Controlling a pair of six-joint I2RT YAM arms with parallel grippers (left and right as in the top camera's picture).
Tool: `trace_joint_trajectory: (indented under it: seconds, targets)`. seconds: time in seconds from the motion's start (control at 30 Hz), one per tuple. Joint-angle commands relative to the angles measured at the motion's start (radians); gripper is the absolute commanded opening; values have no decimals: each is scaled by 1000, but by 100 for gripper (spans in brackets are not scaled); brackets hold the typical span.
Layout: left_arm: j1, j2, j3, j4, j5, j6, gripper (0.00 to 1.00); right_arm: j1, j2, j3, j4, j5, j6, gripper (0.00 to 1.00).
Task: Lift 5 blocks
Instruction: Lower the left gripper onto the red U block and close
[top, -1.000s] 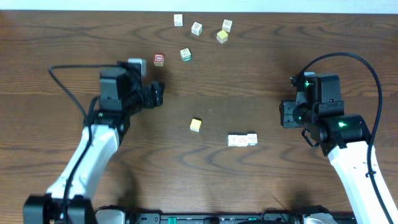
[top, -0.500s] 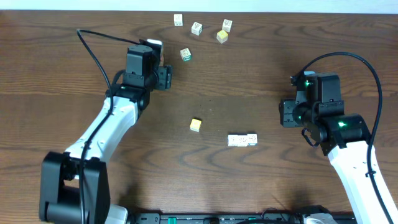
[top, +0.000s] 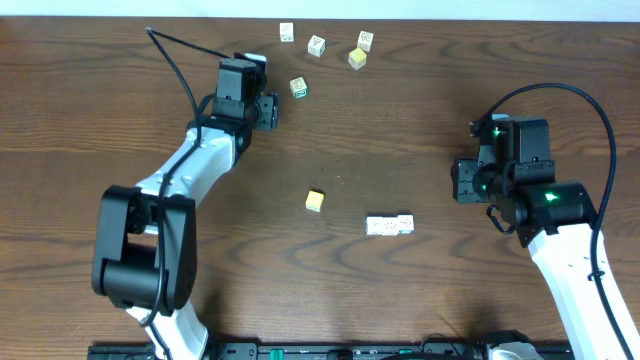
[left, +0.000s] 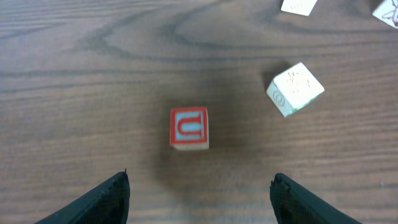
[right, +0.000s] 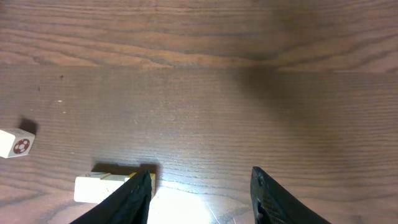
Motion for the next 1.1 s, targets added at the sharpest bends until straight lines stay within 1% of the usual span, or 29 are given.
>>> trace_joint_trajectory:
  seconds: [0.0,0.2,0.3,0.53,0.8,1.07]
  targets:
    - [11,31,70,-1,-13,14,73,-14,3,19,0,0,0,49]
    - [21,77,83,-1,-12,14,72,-14,3,19,4,0,0,48]
    - [24,102,83,-1,-12,14,70,-14,6,19,5,0,0,49]
    - [24,138,83,-3,-11,13,70,-14,20,18,6,1,0,48]
    - [24,151,83,36,-8,13,65,-14,28,18,9,0,0,47]
    - [24,196,83,77,-7,13,64,-14,28,18,8,10,0,47]
